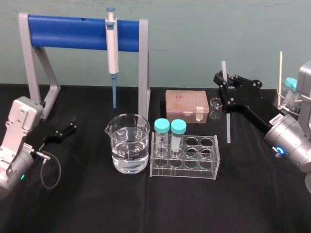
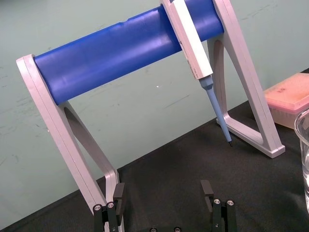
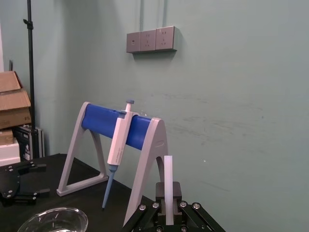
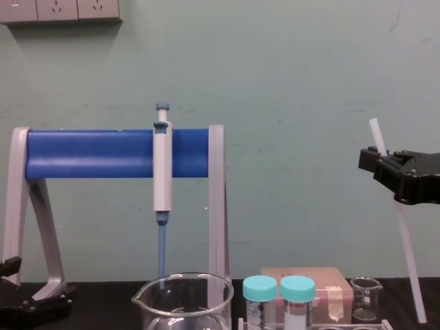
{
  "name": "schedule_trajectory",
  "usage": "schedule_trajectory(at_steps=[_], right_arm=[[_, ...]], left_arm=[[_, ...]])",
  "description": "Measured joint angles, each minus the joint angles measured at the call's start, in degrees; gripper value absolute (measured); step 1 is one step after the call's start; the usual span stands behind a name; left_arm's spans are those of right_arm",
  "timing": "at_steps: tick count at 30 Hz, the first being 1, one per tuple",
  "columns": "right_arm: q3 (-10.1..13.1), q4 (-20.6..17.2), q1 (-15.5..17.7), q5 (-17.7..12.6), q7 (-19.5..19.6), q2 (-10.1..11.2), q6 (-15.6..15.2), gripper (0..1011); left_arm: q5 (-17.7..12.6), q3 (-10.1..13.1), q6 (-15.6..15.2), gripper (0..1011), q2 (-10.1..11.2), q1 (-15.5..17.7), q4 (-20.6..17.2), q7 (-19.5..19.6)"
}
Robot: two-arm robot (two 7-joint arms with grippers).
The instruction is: Pick up the stirring rod with one hand, then place it down.
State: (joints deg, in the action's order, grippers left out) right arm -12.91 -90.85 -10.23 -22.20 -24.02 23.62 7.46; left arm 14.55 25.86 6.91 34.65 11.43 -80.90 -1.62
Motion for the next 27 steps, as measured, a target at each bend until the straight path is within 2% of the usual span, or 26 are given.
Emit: schedule_trajectory(at_steps=[27], right_arm=[[0.2,-0.2,0.3,0.0,0.1,0.0,0.2,72]], left_arm=[[0.0,0.0,0.0,1000,0.0,0.0,0.0,0.0]])
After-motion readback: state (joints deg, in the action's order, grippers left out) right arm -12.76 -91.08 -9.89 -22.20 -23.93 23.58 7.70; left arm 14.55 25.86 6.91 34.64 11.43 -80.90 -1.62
